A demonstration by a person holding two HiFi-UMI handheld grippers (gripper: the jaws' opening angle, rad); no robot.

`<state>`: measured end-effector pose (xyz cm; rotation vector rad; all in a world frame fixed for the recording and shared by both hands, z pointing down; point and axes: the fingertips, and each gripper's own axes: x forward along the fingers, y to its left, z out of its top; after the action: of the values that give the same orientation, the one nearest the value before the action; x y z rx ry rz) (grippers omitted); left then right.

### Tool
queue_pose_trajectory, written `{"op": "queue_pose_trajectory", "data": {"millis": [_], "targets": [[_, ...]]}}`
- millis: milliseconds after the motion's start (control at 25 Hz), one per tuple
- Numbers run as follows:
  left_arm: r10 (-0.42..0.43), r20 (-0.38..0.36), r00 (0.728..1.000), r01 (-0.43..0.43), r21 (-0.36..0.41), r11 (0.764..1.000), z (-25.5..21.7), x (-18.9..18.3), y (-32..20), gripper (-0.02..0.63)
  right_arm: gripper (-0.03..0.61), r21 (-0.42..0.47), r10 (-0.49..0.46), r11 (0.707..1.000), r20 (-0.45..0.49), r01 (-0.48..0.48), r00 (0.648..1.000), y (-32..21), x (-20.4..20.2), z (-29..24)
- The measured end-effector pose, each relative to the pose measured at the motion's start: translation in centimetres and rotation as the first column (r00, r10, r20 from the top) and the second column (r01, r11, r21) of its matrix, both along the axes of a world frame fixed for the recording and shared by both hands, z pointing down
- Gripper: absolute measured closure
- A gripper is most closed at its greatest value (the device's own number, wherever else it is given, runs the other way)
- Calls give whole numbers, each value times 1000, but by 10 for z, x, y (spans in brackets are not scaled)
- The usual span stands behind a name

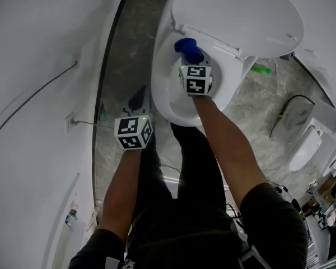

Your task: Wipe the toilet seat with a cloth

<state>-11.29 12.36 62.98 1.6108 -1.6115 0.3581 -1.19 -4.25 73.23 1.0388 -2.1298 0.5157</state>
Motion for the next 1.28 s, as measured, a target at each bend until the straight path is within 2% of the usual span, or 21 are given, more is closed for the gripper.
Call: {"op": "queue_pose_trajectory", "data": {"millis": [160, 280, 360, 480, 680, 800, 1040, 1160, 1280], "targets": [[-16, 1, 1000, 16, -7, 1000, 6, -4, 7, 603, 486, -23, -51, 999, -89, 49, 995, -8, -6, 26], [37, -3, 999, -37, 16, 999, 3, 5, 0, 603, 486, -36, -93, 995, -140, 89, 986, -13, -3, 27], [80, 10, 997, -80, 38, 996, -2, 12, -7, 603, 486, -43, -89, 996, -157, 83, 984, -18, 6, 27], [108, 22, 994, -110, 56, 992, -5, 24, -16, 603, 486, -53, -31, 998, -164, 23, 986, -25, 31, 27], [140, -2, 990, -140, 44, 989, -1, 55, -22, 603, 486, -80, 78, 992, -186, -95, 979, -29, 81, 28], [184, -12, 983, -183, 41, 982, 2, 73, -24, 603, 486, -99, 190, 973, -181, -210, 965, -32, 119, 29], [257, 7, 966, -257, 29, 966, 5, 82, -25, 603, 486, -122, 341, 923, -180, -365, 923, -25, 190, 27], [291, 16, 957, -291, 15, 957, 8, 82, -23, 603, 486, -137, 387, 900, -186, -414, 903, -13, 219, 30], [317, 30, 948, -318, 24, 948, 4, 83, -23, 603, 486, -157, 393, 890, -211, -427, 895, 5, 238, 32]]}}
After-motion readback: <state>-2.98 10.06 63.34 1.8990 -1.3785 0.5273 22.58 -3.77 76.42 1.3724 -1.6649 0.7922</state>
